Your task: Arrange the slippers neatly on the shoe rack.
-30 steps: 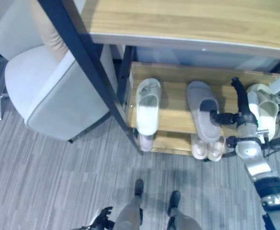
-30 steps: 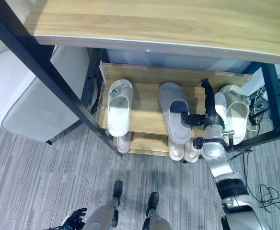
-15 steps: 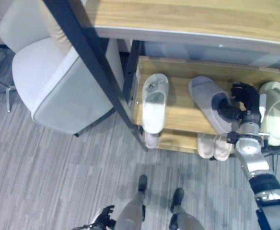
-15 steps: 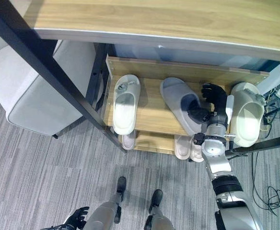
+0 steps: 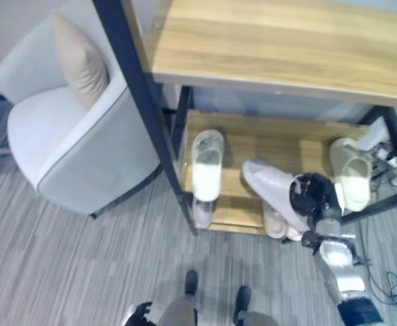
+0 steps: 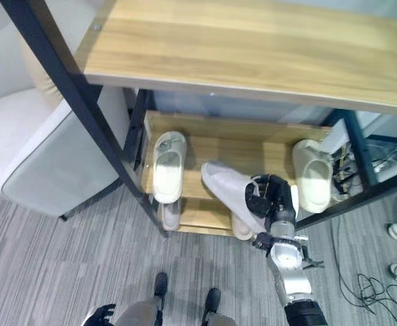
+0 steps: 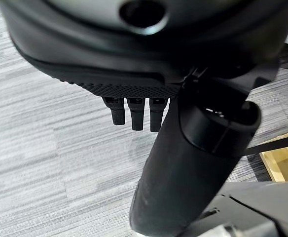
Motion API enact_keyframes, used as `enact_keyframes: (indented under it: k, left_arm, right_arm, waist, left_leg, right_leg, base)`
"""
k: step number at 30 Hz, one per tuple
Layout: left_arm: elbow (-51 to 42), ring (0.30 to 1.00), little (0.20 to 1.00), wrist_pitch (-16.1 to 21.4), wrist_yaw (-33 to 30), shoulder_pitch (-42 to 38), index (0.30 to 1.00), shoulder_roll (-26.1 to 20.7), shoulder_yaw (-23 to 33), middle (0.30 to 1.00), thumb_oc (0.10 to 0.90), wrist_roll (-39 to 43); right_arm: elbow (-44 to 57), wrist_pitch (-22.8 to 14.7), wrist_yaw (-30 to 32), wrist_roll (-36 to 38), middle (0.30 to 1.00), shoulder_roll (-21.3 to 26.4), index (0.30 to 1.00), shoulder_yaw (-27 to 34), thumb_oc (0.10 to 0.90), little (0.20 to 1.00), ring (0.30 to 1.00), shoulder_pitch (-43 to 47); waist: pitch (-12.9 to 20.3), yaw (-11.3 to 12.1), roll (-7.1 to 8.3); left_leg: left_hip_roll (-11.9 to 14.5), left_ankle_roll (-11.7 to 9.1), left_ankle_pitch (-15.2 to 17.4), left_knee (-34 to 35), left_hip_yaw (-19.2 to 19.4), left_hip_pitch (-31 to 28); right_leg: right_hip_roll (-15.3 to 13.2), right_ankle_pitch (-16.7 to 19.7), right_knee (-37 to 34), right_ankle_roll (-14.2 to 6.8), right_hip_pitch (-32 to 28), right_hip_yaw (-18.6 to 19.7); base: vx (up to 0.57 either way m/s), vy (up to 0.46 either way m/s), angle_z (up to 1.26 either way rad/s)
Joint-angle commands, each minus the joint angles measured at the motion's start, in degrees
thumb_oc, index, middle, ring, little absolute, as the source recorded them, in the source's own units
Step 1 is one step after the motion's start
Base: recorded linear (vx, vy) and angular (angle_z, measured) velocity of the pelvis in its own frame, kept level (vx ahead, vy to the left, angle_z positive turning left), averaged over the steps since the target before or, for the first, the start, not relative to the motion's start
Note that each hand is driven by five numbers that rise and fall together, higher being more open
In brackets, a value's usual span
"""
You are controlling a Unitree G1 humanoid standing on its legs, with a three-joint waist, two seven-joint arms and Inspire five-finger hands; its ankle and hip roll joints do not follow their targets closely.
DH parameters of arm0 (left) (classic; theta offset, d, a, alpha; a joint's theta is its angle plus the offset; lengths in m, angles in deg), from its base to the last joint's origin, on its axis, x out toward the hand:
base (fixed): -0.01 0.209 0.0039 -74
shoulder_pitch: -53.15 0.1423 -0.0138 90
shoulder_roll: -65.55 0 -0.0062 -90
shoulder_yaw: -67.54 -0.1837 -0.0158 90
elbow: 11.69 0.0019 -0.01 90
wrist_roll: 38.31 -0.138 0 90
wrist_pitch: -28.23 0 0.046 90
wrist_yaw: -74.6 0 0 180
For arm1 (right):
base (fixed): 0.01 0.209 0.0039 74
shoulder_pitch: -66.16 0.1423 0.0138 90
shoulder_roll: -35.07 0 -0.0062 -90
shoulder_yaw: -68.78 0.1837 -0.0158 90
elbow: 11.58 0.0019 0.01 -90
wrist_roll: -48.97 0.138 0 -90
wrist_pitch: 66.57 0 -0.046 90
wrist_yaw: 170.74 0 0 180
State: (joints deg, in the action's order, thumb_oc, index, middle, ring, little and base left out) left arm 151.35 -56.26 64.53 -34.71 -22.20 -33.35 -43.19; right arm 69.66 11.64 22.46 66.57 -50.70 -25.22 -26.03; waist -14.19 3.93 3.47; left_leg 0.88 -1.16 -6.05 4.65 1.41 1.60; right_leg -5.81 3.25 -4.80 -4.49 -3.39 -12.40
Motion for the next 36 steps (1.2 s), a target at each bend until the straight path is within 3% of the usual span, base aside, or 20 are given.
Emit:
enact_keyframes:
  k: [1,3,5,8,10,11,12,13,14,15,17,19,20,25,26,28,31,36]
  left_arm:
    - [3.05,0.900,0.900,1.16,0.98,-1.66,0.900,1.38,-0.21,0.900,0.800,0.16]
    - [2.33,0.900,0.900,1.81,1.15,-2.31,0.900,0.69,0.26,0.900,0.800,0.69]
    - [1.52,0.900,0.900,2.50,0.95,-4.20,0.900,0.65,0.36,0.900,0.800,2.53]
    - [-0.22,0.900,0.900,3.98,0.82,-5.03,0.900,0.88,1.23,0.900,0.800,7.41]
    - [-1.00,0.900,0.900,4.79,0.08,-5.60,0.900,0.88,1.76,0.900,0.800,10.23]
    - [-2.12,0.900,0.900,5.45,-0.69,-6.38,0.900,0.68,2.00,0.900,0.800,12.97]
    - [-5.20,0.900,0.900,7.34,-2.38,-7.92,0.900,0.71,1.87,0.900,0.800,19.74]
    - [-5.20,0.900,0.900,7.34,-2.38,-7.93,0.900,0.71,1.88,0.900,0.800,19.74]
    - [-11.00,0.900,0.900,9.66,-4.07,-8.31,0.900,0.70,0.90,0.900,0.800,25.00]
    - [-21.70,0.900,0.900,13.95,-11.19,-8.80,0.900,-1.36,1.10,0.900,0.800,26.25]
    - [-31.27,0.900,0.900,17.81,-16.85,-10.67,0.900,-1.85,3.47,0.900,0.800,34.26]
    - [-38.90,0.900,0.900,18.05,-20.67,-10.60,0.900,-3.71,4.41,0.900,0.800,32.02]
    - [-47.48,0.900,0.900,18.19,-23.40,-11.79,0.900,-6.62,6.40,0.900,0.800,31.21]
    - [-52.69,0.900,0.900,18.87,-26.35,-10.54,0.900,-7.35,4.68,0.900,0.800,29.68]
    - [-54.47,0.900,0.900,19.43,-27.09,-9.59,0.900,-7.38,3.17,0.900,0.800,29.32]
    - [-55.19,0.900,0.900,20.29,-27.64,-9.18,0.900,-7.63,2.32,0.900,0.800,30.41]
    - [-54.57,0.900,0.900,20.48,-27.18,-8.45,0.900,-9.12,2.19,0.900,0.800,30.62]
    - [-53.77,0.900,0.900,20.56,-28.18,-7.05,0.900,-10.50,1.81,0.900,0.800,29.16]
  right_arm:
    - [10.17,-6.15,-9.05,4.01,0.300,3.61,0.300,-0.22,0.400,0.300,0.300,-0.90]
    - [9.69,-5.91,-12.36,4.98,0.300,3.34,0.300,-2.74,0.400,0.300,0.300,-3.48]
    - [6.07,-5.47,-14.35,5.75,0.300,3.71,0.300,-5.21,0.400,0.300,0.300,-4.37]
    - [0.19,-4.67,-14.61,3.17,0.300,4.61,0.300,-7.89,0.400,0.300,0.300,-3.54]
    - [-2.94,-4.75,-13.56,2.18,0.300,4.90,0.300,-9.17,0.400,0.300,0.300,-1.39]
    - [-6.17,-4.85,-11.95,1.31,0.300,5.06,0.300,-10.42,0.400,0.300,0.300,1.63]
    - [-11.80,-5.12,-8.71,2.74,0.300,5.22,0.300,-12.23,0.400,0.300,0.300,10.09]
    - [-11.83,-5.14,-8.71,2.75,0.300,5.21,0.300,-12.24,0.400,0.300,0.300,10.12]
    - [-13.24,-5.70,-5.12,4.38,0.300,5.91,0.300,-12.77,0.400,0.300,0.300,16.98]
    - [-11.73,-7.00,-1.19,4.56,0.300,6.77,0.300,-13.34,0.400,0.300,0.300,21.27]
    - [-13.95,-7.96,5.01,5.64,0.300,6.74,0.300,-14.04,0.400,0.300,0.300,28.20]
    - [-13.61,-8.69,8.38,6.59,0.300,6.52,0.300,-13.03,0.400,0.300,0.300,32.70]
    - [-14.39,-9.34,13.44,5.88,0.300,9.10,0.300,-11.55,0.400,0.300,0.300,43.87]
    - [-22.78,-9.01,18.91,7.71,0.300,12.24,0.300,-12.66,0.400,0.300,0.300,62.02]
    - [-26.60,-8.46,20.69,7.65,0.300,14.14,0.300,-14.01,0.400,0.300,0.300,67.76]
    - [-28.23,-10.20,22.57,9.73,0.300,15.46,0.300,-13.95,0.400,0.300,0.300,71.86]
    - [-22.87,-13.41,26.28,11.44,0.300,16.72,0.300,-11.68,0.400,0.300,0.300,75.59]
    - [-23.22,-14.02,28.45,10.50,0.300,16.98,0.300,-11.13,0.400,0.300,0.300,76.36]
  waist:
    - [4.07,-1.41,-1.28]
    - [1.83,-2.11,-1.16]
    - [-1.64,-2.92,-1.07]
    - [-3.54,-3.30,-1.96]
    - [-4.05,-3.17,-2.43]
    - [-4.75,-2.74,-2.94]
    - [-5.96,-2.03,-3.96]
    - [-5.82,-2.03,-3.97]
    - [-6.99,-0.84,-5.01]
    - [-7.69,0.63,-5.63]
    - [-8.16,1.86,-6.30]
    - [-7.68,2.88,-6.88]
    - [-8.67,4.82,-8.34]
    - [-9.89,6.86,-8.94]
    - [-11.50,7.23,-9.14]
    - [-12.81,7.53,-9.56]
    - [-15.15,6.79,-9.75]
    - [-15.60,6.43,-9.29]
  left_leg:
    - [-0.51,0.71,14.28,-13.28,0.08,-0.37]
    - [-0.48,0.71,16.14,-18.87,0.41,0.63]
    - [-0.04,0.58,17.98,-26.29,0.31,5.43]
    - [1.18,1.87,21.67,-35.72,-0.15,11.69]
    - [1.61,2.36,23.02,-38.87,-0.24,14.26]
    - [2.05,2.92,24.83,-43.30,-0.44,17.12]
    - [2.11,4.01,27.81,-52.46,-0.49,24.18]
    - [2.14,4.01,27.89,-52.64,-0.50,24.44]
    - [2.44,4.80,32.18,-62.19,-0.06,31.25]
    - [2.58,6.02,34.79,-71.36,-0.99,40.39]
    - [2.56,6.53,37.11,-81.54,-1.95,51.32]
    - [2.49,6.95,39.01,-89.26,-2.91,59.76]
    - [1.95,7.73,41.61,-100.82,-4.36,69.65]
    - [-0.12,7.82,44.08,-112.15,-6.42,78.87]
    - [-0.64,7.87,45.99,-116.92,-6.78,81.73]
    - [-1.36,7.75,47.70,-121.95,-7.03,84.17]
    - [-1.52,6.51,49.34,-129.11,-7.01,87.74]
    - [-1.20,6.20,51.22,-132.09,-7.01,88.33]
  right_leg:
    - [-0.80,-13.15,14.41,-1.32,2.11,3.88]
    - [-1.22,-15.24,20.57,-0.66,3.58,4.01]
    - [-2.00,-16.41,26.91,-0.10,7.77,4.24]
    - [-1.92,-19.50,36.45,1.31,14.81,5.43]
    - [-1.69,-20.92,39.72,1.80,17.64,5.92]
    - [-1.69,-22.72,44.20,2.48,21.01,6.56]
    - [-1.36,-25.97,51.99,3.42,28.20,7.47]
    - [-1.35,-26.03,52.13,3.43,28.44,7.48]
    - [-0.82,-30.38,60.11,4.19,35.34,8.40]
    - [-0.94,-33.42,68.67,5.52,44.16,8.95]
    - [-0.97,-36.04,79.24,6.55,54.98,9.52]
    - [-1.06,-37.82,87.77,6.96,63.45,10.19]
    - [-1.85,-40.62,100.00,7.64,73.40,10.65]
    - [-2.11,-43.53,114.21,8.45,82.90,13.82]
    - [-2.01,-45.10,119.97,9.09,86.00,15.75]
    - [-1.95,-45.96,124.91,9.25,88.53,17.07]
    - [-3.19,-47.40,132.98,8.79,91.64,18.78]
    - [-3.70,-48.65,136.28,8.77,91.98,19.51]
  base:
    - [-0.04,-0.019,-0.20]
    - [-0.14,-0.039,-0.13]
    - [-0.31,-0.056,-0.04]
    - [-0.23,-0.039,0.13]
    - [-0.13,-0.023,0.05]
    - [-0.23,-0.028,-0.09]
    - [-0.23,-0.028,-0.20]
    - [-0.26,-0.023,-0.51]
    - [-0.26,-0.058,-0.37]
    - [-0.33,-0.081,-0.31]
    - [-0.25,-0.082,-0.33]
    - [-0.14,-0.073,0.27]
    - [-0.08,-0.075,0.69]
    - [0.03,-0.009,0.23]
    - [0.08,0.063,0.25]
    - [0.07,0.035,0.29]
    - [0.06,-0.003,0.07]
    - [0.04,-0.005,0.07]
